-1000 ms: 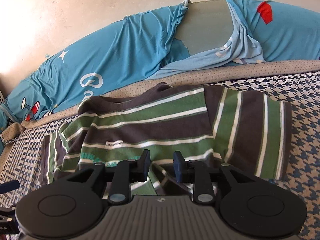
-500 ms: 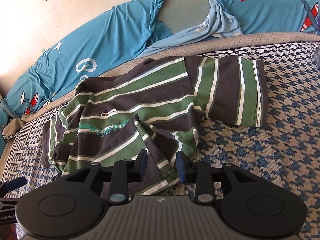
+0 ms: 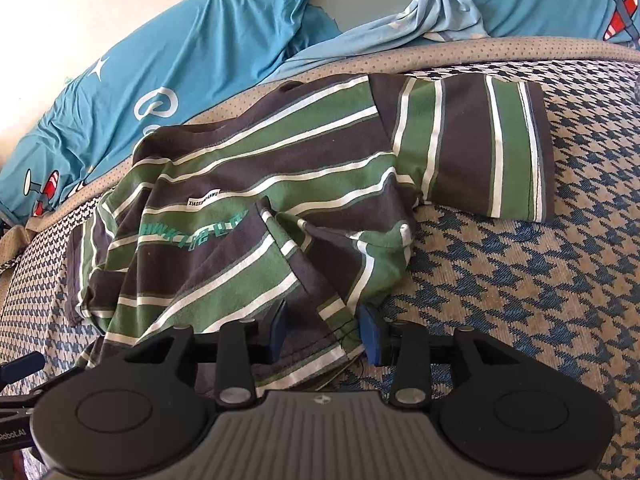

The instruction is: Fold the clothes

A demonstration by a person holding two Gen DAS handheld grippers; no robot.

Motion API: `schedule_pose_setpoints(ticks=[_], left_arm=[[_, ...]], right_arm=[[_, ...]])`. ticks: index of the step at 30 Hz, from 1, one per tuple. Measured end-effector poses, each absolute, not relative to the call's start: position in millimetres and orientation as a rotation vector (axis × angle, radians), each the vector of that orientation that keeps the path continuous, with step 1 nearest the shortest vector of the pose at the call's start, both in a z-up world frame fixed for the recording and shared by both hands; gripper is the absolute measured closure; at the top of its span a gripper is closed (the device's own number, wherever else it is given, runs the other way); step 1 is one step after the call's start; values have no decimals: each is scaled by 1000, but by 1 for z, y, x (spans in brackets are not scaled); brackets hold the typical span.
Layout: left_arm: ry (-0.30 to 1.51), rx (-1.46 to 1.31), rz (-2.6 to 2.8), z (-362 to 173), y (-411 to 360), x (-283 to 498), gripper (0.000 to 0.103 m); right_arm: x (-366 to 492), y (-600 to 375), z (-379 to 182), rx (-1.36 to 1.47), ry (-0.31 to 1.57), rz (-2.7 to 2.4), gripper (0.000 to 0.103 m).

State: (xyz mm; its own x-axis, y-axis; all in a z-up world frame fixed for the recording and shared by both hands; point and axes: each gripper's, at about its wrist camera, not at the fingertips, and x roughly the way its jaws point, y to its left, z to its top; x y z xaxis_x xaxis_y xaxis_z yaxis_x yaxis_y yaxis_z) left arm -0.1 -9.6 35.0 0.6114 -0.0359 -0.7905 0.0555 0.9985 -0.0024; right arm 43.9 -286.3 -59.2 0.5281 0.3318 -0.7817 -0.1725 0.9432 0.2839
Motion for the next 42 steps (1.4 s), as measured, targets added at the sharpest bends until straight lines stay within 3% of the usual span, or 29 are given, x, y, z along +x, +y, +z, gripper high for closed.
schedule_pose_setpoints(ticks=[9,14,19,21,42], left_arm=[[946,-23,-45,30,-3,3,0],[939,2,-42,29,-5,1,0],[912,9,-43,29,-8,-8,0],[900,15,-45,28,-10,-14,0],[854,-110,-51,24,-1,-86,0]], right_arm=[[36,-269,-59,79,926,298,54],[33,-267,-58,59,918,289,63],[26,-266,-57,50,914,258,85],[21,-267,-56,60,916,250,90],[-60,-315,-23,207,781,174,93]])
